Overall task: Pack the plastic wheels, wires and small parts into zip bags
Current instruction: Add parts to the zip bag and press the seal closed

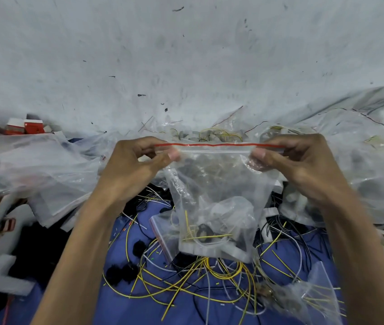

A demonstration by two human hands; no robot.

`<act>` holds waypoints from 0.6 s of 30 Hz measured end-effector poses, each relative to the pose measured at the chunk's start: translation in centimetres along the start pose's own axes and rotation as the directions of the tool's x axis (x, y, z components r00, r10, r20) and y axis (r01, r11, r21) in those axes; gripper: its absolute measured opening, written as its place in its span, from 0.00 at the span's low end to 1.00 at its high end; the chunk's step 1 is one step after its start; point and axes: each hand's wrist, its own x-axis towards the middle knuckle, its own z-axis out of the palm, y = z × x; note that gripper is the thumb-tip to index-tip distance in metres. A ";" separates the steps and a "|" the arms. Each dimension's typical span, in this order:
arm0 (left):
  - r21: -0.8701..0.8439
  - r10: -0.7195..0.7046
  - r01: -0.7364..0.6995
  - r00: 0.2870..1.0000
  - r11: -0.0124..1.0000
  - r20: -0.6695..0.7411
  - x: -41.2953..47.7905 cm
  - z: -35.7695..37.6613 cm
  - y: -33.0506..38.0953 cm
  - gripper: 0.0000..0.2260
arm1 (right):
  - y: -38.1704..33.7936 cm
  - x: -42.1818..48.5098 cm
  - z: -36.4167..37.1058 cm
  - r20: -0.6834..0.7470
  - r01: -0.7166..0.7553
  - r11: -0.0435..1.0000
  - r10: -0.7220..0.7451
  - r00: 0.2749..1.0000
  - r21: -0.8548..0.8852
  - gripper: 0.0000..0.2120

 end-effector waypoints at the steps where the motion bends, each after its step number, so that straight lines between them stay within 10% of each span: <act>1: 0.014 0.018 -0.019 1.000 1.000 0.017 -0.1 0.0 0.1 0.05 | 0.0 0.0 0.0 0.004 0.016 1.000 -0.016 1.000 -0.019 0.02; 18: -0.008 0.164 -0.164 0.987 0.987 0.004 -0.6 0.8 0.8 0.05 | -1.0 -0.1 0.3 0.027 0.081 0.985 -0.078 0.997 -0.153 0.03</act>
